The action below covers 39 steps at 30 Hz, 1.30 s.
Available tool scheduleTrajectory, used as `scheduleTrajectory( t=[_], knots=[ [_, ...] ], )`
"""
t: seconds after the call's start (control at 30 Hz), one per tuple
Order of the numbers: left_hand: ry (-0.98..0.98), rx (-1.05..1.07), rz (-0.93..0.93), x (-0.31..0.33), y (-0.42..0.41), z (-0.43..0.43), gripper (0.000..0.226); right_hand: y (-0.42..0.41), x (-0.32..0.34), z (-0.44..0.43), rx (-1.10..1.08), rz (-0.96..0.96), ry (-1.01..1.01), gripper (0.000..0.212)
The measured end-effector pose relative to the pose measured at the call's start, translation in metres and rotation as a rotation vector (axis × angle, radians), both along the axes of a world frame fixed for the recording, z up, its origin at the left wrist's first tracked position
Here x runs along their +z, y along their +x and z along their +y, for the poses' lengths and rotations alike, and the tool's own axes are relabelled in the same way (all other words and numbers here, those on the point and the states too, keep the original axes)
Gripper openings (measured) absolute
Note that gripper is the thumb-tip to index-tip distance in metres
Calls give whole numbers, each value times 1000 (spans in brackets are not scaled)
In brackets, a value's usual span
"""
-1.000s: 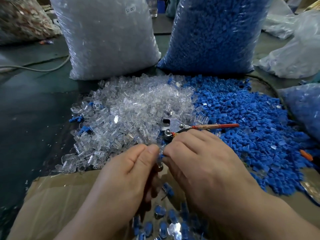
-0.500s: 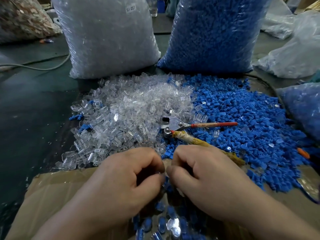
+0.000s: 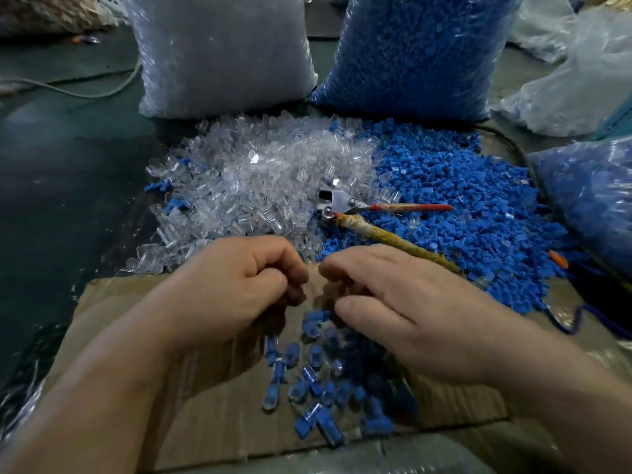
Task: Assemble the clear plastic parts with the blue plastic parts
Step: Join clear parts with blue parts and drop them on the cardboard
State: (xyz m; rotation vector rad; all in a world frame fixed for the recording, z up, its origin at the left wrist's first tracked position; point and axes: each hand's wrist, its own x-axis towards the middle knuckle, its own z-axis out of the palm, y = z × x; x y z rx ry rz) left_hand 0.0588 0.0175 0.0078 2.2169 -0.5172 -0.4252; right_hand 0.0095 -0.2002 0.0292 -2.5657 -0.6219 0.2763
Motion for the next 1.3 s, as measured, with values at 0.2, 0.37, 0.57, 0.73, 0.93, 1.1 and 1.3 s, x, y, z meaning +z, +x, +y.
scheduleTrajectory(
  t=[0.2,0.37,0.57,0.73,0.93,1.1,1.3],
  knots=[
    [-45,67,12,-7,-1,-3,46,-46,-26,0,98,50,-138,111],
    [-70,114,-4,-10,-1,-6,43,-41,-31,26,129,-190,-287,103],
    [-67,174,-42,-12,-2,-9,31,-31,-31,50,124,-243,-248,75],
    [-70,181,-31,-15,-4,-12,29,-32,-35,41,20,-323,-196,56],
    [-67,214,-73,-14,-5,-14,33,-25,-34,31,55,-411,-282,41],
    [-34,236,-112,-15,-5,-17,39,-25,-36,30,62,-473,-254,36],
    [-28,236,-149,-18,-5,-17,38,-25,-31,22,-1,-423,-319,35]
  ],
)
